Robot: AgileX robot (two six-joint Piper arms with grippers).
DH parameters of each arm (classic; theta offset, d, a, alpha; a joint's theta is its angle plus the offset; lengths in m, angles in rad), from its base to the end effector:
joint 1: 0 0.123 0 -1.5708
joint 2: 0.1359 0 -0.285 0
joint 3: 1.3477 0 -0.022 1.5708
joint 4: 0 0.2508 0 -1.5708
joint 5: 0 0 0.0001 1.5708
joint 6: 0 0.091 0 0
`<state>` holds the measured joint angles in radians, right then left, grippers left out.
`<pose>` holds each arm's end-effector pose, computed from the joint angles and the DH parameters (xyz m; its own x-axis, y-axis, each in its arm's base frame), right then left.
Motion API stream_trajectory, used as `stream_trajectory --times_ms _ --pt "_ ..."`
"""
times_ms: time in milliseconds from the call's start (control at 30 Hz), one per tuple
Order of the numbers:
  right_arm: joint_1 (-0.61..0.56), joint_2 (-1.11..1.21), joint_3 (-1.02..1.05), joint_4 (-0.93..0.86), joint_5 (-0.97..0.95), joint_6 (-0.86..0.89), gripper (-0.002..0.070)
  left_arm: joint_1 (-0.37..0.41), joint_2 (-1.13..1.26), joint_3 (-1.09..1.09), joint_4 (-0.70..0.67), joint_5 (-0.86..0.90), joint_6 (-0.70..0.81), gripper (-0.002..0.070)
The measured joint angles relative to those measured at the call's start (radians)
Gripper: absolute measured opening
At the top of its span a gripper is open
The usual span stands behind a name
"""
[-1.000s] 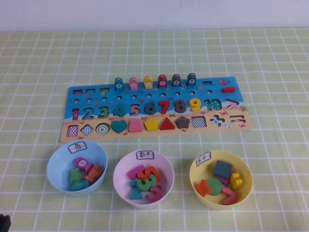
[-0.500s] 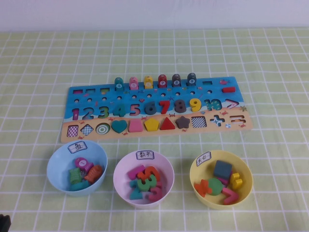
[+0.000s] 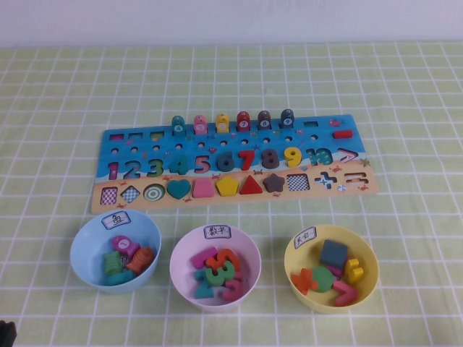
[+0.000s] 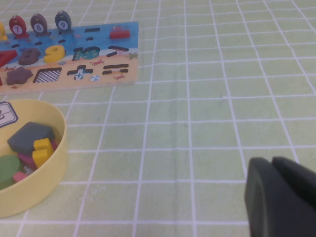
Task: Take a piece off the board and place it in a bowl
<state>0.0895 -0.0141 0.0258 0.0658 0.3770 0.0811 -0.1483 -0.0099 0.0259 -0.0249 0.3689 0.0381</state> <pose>0.0520 0.0069 0.1714 -0.3080 0.1147 -0.9444 -0.0694 0.9874 0.1425 0.0521 -0.0086 0.1718 -0.2877 0.0580 -0.9560 0.1605 0.9870 0.0116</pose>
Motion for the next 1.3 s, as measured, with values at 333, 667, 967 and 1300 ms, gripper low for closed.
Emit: stream_trajectory --times_ms 333,667,967,1300 --pt "0.0 0.0 0.0 0.119 0.0 0.0 -0.0017 0.0 0.0 0.0 0.0 0.0 0.0 -0.0005" --pt "0.0 0.0 0.0 0.965 -0.037 0.014 -0.0017 0.0 0.0 0.0 0.0 0.0 0.0 -0.0005" --pt "0.0 0.0 0.0 0.968 -0.016 -0.121 -0.0017 0.0 0.0 0.0 0.0 0.0 0.0 -0.0005" --pt "0.0 0.018 -0.023 0.933 0.006 -0.282 -0.0017 0.0 0.0 0.0 0.0 0.0 0.0 -0.0005"
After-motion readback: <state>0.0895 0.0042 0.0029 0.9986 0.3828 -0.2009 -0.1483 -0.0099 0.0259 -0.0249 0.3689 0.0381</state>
